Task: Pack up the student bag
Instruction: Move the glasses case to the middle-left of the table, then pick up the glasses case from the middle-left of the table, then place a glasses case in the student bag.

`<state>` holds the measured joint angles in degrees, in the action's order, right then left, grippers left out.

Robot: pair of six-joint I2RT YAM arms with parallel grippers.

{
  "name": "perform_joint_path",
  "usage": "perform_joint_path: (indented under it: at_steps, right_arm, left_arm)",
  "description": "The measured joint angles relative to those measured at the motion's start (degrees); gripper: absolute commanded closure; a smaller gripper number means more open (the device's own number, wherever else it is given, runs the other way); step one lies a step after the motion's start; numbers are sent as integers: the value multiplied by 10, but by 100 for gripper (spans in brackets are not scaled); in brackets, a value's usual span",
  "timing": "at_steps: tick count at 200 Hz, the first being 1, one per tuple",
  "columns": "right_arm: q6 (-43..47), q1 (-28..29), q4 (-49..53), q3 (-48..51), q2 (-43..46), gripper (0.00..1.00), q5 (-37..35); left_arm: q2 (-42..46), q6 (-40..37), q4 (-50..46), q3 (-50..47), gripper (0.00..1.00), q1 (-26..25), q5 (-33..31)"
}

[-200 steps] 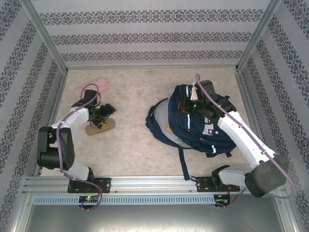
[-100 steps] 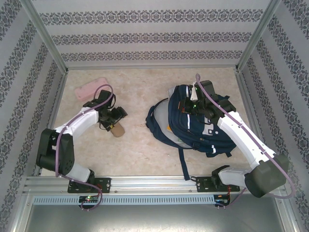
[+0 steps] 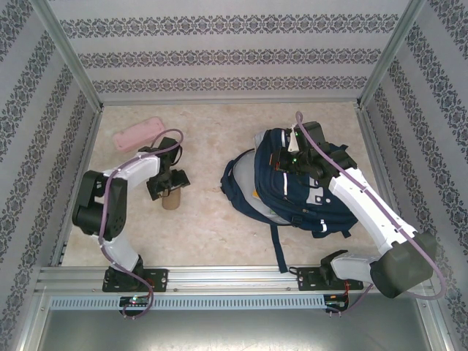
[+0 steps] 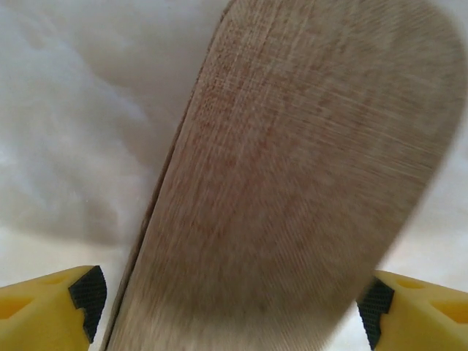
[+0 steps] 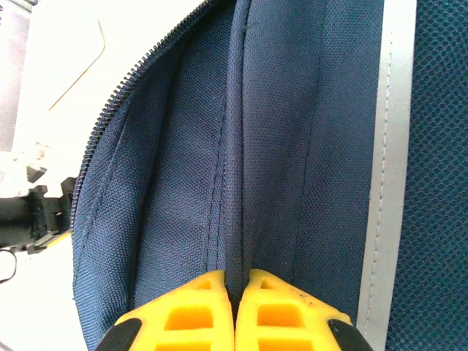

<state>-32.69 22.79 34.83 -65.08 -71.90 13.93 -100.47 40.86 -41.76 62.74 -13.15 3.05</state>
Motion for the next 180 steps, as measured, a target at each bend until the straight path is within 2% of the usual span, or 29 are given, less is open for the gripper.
perform_joint_path:
  at_steps: [16, 24, 47, 60, 69, 109, 148, 180]
  right_arm:
    - [0, 0, 0, 0, 0, 100, 0]
    - [0, 0, 0, 0, 0, 100, 0]
    - [0, 0, -4, 4, 0, 100, 0]
    - [0, 0, -5, 5, 0, 100, 0]
    - [0, 0, -5, 5, 0, 100, 0]
    - [0, -12, -3, 4, 2, 100, 9]
    - [0, -39, 8, -14, 17, 100, 21]
    - [0, -44, 14, -17, 29, 100, 21]
  left_arm:
    - [-22, -22, 0, 1, 15, 0, 2]
    - [-23, -30, 1, 4, 20, 0, 5]
    - [-24, -50, 0, 5, 41, 1, 7]
    - [-22, -54, -1, 5, 60, 0, 4]
    - [-19, -59, -2, 5, 65, -2, 3]
    - [15, -61, -3, 16, 67, -44, 36]
    - [75, -47, 33, 96, 70, -126, 95]
    - [53, -18, 97, 162, 70, -193, 158]
